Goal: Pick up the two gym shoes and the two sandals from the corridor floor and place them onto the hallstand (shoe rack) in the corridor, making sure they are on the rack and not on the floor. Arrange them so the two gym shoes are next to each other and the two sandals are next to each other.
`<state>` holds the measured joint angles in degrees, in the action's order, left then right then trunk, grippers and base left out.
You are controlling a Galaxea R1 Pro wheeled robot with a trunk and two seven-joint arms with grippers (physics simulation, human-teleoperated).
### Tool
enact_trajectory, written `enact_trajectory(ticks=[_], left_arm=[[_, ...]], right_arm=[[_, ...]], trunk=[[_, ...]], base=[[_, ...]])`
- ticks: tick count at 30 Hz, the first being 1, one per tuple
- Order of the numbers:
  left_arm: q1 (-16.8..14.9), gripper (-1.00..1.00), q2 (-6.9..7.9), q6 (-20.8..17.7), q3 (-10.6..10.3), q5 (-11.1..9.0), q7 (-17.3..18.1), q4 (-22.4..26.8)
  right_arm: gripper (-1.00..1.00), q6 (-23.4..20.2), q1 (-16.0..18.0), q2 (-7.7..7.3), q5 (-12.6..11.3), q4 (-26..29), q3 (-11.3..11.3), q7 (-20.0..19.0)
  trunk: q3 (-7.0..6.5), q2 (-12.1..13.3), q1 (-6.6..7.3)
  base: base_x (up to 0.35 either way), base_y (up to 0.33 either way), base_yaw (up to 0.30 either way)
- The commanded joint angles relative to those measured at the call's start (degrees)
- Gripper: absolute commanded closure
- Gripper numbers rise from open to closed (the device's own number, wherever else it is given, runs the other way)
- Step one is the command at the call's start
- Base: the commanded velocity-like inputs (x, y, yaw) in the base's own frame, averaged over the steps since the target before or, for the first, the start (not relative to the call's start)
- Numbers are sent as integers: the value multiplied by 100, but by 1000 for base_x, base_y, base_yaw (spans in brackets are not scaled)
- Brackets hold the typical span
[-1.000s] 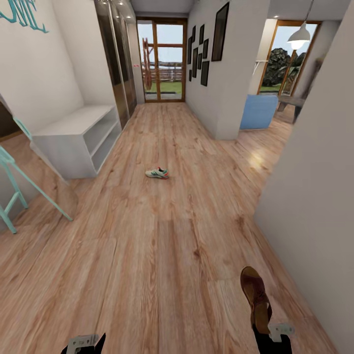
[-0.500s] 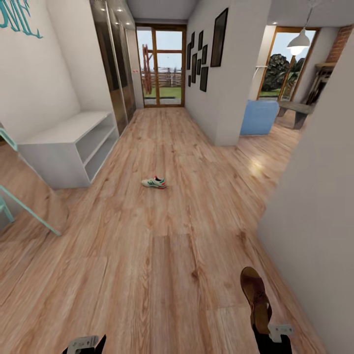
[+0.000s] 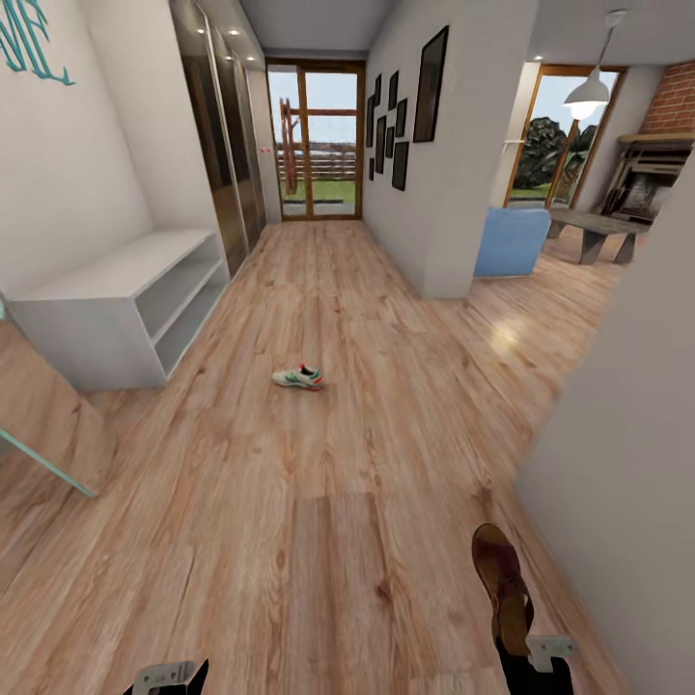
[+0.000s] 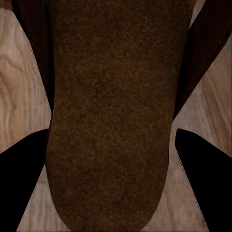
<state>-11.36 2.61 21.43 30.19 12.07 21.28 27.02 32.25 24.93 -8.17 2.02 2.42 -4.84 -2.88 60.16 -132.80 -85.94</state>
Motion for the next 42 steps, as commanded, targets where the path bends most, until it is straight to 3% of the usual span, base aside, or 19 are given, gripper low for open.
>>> enact_trajectory(ticks=[1, 29, 42], left_arm=[[-6, -100, -5, 28, 48, 58, 34, -3], [-6, -100, -6, 28, 48, 67, 34, -4], [-6, -100, -6, 28, 48, 67, 34, -4]], right_arm=[[100, 18, 4, -1, 20, -5, -52, -29], [100, 18, 4, -1, 27, -5, -52, -32], [100, 18, 4, -1, 27, -5, -52, -37]], trunk=[[-5, -2, -3], [-253, -2, -3], [-268, -2, -3]], base=[[339, 0, 0], [339, 0, 0], [339, 0, 0]])
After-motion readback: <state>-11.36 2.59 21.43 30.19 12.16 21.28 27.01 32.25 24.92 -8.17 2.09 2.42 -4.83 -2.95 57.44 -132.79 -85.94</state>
